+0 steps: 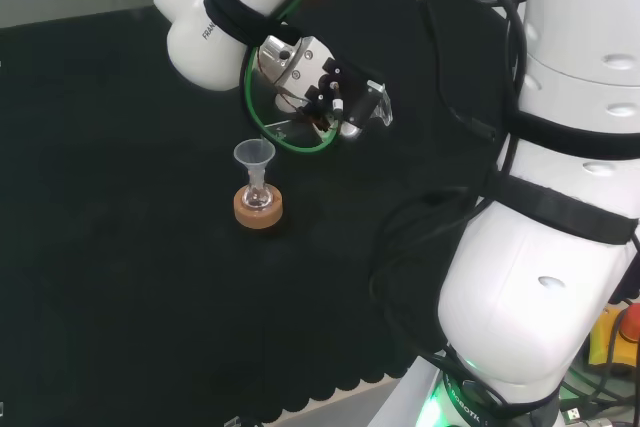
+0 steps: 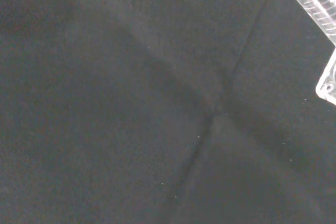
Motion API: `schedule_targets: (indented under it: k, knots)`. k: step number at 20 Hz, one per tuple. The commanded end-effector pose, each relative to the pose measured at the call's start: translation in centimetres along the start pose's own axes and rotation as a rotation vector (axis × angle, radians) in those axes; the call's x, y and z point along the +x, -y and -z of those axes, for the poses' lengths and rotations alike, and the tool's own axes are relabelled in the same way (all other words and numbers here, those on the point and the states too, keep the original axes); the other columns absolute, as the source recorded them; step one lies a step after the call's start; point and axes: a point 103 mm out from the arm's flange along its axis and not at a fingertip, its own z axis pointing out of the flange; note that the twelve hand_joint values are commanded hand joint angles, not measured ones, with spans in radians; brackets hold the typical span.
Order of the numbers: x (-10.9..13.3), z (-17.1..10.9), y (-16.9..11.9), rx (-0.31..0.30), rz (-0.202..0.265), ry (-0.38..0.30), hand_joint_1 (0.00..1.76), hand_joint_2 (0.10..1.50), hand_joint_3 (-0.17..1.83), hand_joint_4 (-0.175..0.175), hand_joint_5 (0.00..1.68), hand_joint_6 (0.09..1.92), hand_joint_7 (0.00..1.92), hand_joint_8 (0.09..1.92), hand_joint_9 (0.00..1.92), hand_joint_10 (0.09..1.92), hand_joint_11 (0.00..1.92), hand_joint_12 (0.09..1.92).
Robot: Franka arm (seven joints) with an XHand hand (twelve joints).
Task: Pour the water from the graduated cylinder into the round-bottom flask.
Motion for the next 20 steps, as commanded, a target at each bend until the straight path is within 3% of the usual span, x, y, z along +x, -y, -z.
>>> schedule_targets:
  k: [1,7,10,16,20]
  knots:
    - [-0.1,-0.5,0.1,-0.029,0.026,-0.129,1.26,1.12,0.00,-0.175,0.96,1.03,0.99,1.02,1.37,0.09,1.14,0.83]
    - [-0.2,-0.4,0.1,-0.078,0.008,-0.336,1.26,1.12,0.00,-0.175,0.96,1.03,0.99,1.02,1.37,0.09,1.14,0.83]
    - [-0.1,-0.1,0.3,-0.116,0.002,-0.396,1.26,1.12,0.00,-0.175,0.96,1.03,0.98,1.02,1.37,0.09,1.14,0.83]
    - [-1.2,-0.7,0.5,-0.210,0.030,-0.561,1.26,1.12,0.00,-0.175,0.96,1.03,0.98,1.03,1.37,0.09,1.13,0.83]
    - [-1.8,-1.0,0.5,-0.284,0.055,-0.621,1.26,1.12,0.00,-0.175,0.95,1.03,0.98,1.03,1.37,0.09,1.13,0.83]
